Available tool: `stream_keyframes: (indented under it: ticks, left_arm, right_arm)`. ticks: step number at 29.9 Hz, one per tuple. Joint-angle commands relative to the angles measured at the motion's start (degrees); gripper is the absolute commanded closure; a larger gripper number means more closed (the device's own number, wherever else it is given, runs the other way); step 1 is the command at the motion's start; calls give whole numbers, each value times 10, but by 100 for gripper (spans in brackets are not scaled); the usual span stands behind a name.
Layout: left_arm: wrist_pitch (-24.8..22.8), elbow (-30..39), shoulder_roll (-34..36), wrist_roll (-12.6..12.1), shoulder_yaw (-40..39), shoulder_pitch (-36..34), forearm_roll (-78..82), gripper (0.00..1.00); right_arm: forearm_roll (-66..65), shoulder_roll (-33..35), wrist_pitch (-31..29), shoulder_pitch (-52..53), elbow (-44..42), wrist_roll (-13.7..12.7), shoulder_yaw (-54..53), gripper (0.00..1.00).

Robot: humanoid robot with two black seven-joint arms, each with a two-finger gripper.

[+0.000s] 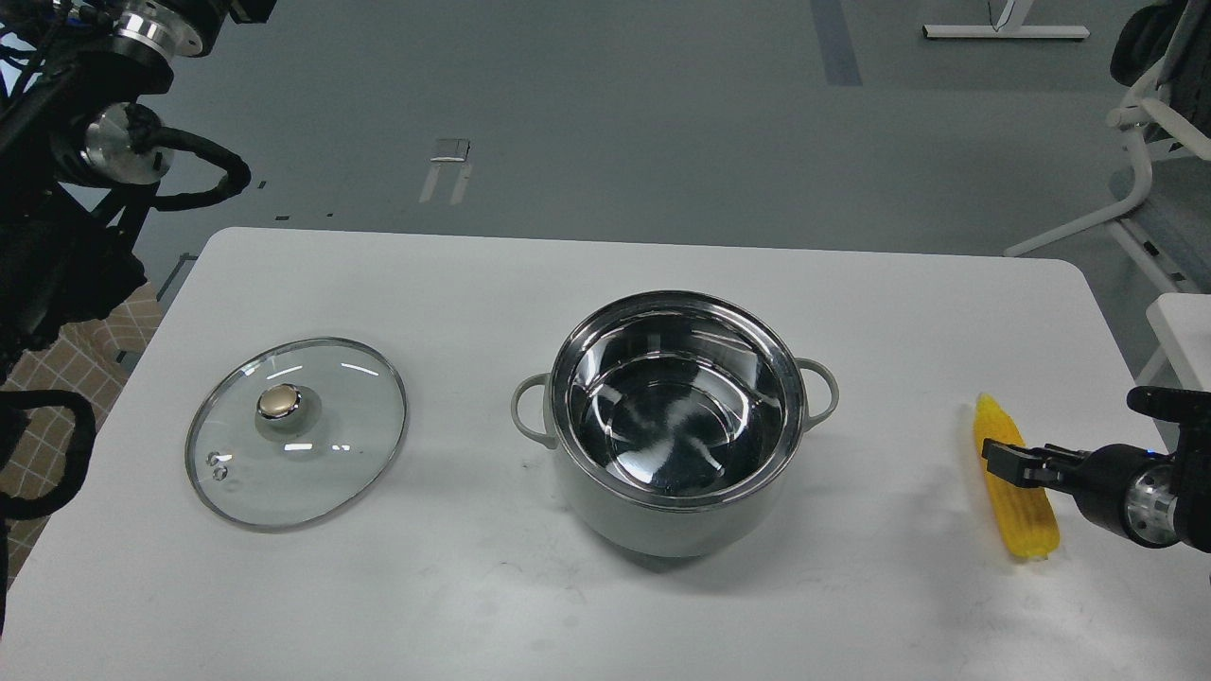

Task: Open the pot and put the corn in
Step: 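Reach the right gripper to the yellow corn cob and grasp it, then lift the corn cob and carry it over the open pot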

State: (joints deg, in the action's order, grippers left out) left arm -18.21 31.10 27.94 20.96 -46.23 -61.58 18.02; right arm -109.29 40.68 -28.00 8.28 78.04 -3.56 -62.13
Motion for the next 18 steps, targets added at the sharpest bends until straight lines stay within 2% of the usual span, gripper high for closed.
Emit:
stream_keyframes:
  ticks: [1, 2, 3, 4, 5, 9, 10, 13, 18]
  left_arm:
    - [5, 1, -2, 0, 0, 1, 0, 3]
    - [5, 1, -3, 0, 0, 1, 0, 3]
    - [6, 1, -3, 0, 0, 1, 0, 3]
    - [6, 1, -3, 0, 0, 1, 1, 3]
    - [6, 1, -3, 0, 1, 1, 0, 3]
    - [6, 1, -2, 0, 2, 1, 1, 3]
    - [6, 1, -2, 0, 3, 1, 1, 3]
    - [6, 1, -2, 0, 3, 1, 1, 3]
    - [5, 5, -1, -1, 3, 1, 1, 3]
  right_arm:
    - [-1, 1, 0, -8, -1, 0, 0, 30]
    - [-1, -1, 0, -12, 0, 0, 0, 36]
    - [-1, -1, 0, -15, 0, -2, 0, 50]
    - [-1, -2, 0, -15, 0, -3, 0, 57]
    - [-1, -4, 0, -16, 0, -6, 1, 68]
    - [1, -7, 0, -18, 1, -6, 0, 79]
    - [2, -7, 0, -16, 4, -6, -4, 86]
    - [7, -6, 0, -9, 11, -6, -18, 99]
    - [11, -18, 7, 29, 52, -6, -118, 100]
